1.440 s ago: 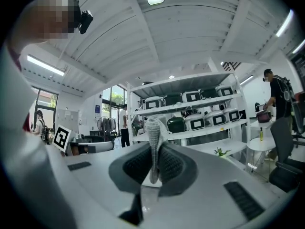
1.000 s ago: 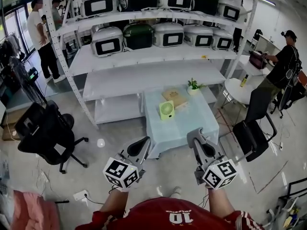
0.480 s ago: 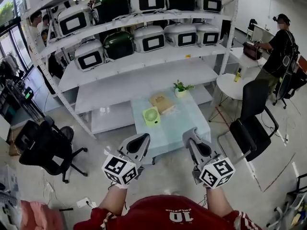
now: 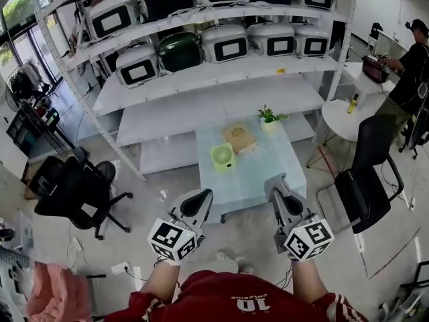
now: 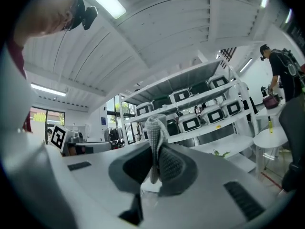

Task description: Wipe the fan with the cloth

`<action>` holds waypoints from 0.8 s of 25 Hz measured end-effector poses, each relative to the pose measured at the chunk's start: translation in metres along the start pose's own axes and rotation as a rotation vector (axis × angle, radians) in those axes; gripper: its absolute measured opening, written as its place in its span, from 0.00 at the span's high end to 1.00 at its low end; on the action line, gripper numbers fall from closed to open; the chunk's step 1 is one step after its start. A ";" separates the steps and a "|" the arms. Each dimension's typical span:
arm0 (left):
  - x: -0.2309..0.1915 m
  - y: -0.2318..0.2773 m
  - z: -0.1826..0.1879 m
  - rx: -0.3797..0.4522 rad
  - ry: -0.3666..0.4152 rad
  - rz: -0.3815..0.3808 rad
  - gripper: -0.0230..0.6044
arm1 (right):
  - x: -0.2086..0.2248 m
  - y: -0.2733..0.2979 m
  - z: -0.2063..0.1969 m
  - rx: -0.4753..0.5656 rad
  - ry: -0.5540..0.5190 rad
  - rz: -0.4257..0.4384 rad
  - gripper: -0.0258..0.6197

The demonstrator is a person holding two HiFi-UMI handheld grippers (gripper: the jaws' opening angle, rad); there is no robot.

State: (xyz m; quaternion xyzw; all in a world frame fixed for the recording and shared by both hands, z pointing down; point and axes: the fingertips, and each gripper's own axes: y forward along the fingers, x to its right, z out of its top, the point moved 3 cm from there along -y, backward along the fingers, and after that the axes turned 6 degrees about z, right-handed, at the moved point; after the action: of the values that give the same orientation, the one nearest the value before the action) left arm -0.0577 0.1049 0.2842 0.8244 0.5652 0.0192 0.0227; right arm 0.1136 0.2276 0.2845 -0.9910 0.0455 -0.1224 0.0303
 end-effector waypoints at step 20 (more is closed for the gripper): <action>-0.173 0.044 -0.038 0.068 -0.169 0.088 0.96 | 0.019 0.161 -0.012 -0.145 -0.092 0.079 0.93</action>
State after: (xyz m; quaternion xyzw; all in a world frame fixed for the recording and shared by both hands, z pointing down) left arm -0.0812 -0.0717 0.3238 0.8475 0.5247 -0.0686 0.0411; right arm 0.1155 0.0651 0.2892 -0.9925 0.0920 -0.0719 -0.0347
